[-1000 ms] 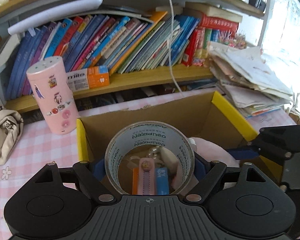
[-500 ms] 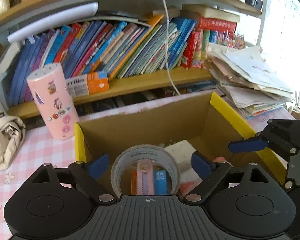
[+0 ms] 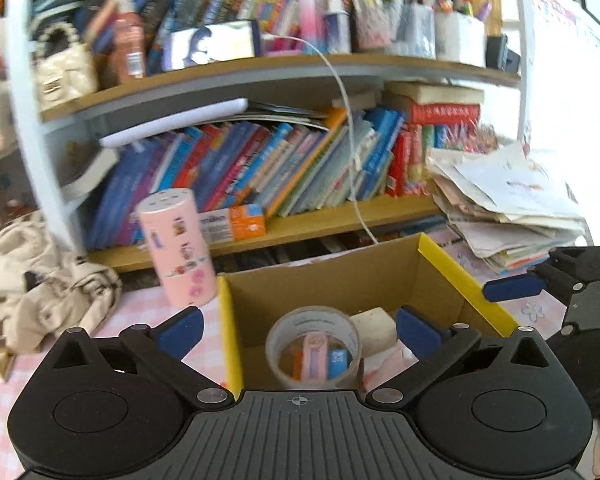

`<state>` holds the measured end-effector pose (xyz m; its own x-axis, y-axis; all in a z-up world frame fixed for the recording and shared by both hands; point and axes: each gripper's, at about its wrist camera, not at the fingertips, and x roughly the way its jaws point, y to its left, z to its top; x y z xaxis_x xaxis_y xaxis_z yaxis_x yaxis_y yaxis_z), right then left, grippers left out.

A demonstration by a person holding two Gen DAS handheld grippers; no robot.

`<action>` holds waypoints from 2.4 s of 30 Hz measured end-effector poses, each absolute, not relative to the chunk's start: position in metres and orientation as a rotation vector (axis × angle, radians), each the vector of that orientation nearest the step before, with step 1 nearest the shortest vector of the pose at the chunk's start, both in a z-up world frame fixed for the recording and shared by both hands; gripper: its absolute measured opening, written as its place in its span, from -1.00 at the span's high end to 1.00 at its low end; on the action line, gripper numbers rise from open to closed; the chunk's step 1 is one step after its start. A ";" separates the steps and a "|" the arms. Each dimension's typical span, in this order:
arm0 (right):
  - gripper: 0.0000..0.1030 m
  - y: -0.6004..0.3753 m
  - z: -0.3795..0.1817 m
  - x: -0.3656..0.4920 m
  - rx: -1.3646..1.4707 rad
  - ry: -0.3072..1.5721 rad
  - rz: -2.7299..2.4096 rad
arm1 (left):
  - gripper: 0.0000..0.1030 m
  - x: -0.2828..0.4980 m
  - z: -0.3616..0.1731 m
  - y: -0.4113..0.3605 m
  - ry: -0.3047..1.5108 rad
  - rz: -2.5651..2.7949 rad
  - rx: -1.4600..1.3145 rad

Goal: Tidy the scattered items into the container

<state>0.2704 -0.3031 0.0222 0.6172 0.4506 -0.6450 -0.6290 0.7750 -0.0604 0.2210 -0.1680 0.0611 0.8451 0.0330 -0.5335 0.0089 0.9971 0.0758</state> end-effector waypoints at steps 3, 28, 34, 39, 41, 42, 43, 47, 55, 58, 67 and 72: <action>-0.90 -0.307 0.024 0.262 -0.284 0.654 0.619 | -1.00 0.203 0.063 -0.159 0.560 0.056 0.037; -0.96 -0.269 0.012 0.133 -0.164 0.668 0.423 | -1.00 0.078 0.028 -0.081 0.655 0.234 -0.056; -0.96 -0.260 0.007 0.111 -0.166 0.695 0.390 | -1.00 0.062 0.029 -0.073 0.645 0.211 -0.050; -0.96 -0.251 0.004 0.090 -0.203 0.699 0.387 | -1.00 0.050 0.030 -0.072 0.633 0.178 -0.051; -0.96 -0.249 0.003 0.082 -0.210 0.704 0.387 | -1.00 0.046 0.029 -0.071 0.636 0.167 -0.052; -0.96 -0.249 0.003 0.079 -0.212 0.706 0.386 | -1.00 0.044 0.028 -0.071 0.636 0.163 -0.053; -0.96 -0.249 0.002 0.075 -0.215 0.709 0.384 | -1.00 0.043 0.028 -0.071 0.637 0.158 -0.055; -1.00 -0.250 0.002 0.062 -0.213 0.713 0.370 | -1.00 0.036 0.027 -0.072 0.642 0.136 -0.054; -1.00 -0.251 -0.002 0.045 -0.193 0.738 0.337 | -1.00 0.025 0.024 -0.072 0.652 0.097 -0.037; -1.00 -0.245 -0.005 0.040 -0.197 0.747 0.347 | -1.00 0.021 0.022 -0.068 0.667 0.103 -0.034; -1.00 -0.233 -0.005 0.030 -0.205 0.739 0.368 | -1.00 0.013 0.018 -0.058 0.693 0.113 -0.031; -1.00 -0.234 -0.006 0.026 -0.193 0.744 0.360 | -1.00 0.009 0.016 -0.059 0.698 0.105 -0.033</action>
<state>0.0260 -0.2344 -0.0062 0.6784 0.2503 -0.6907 -0.3858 0.9215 -0.0450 0.0090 -0.0592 0.0165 0.7609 0.0855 -0.6432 -0.1074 0.9942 0.0052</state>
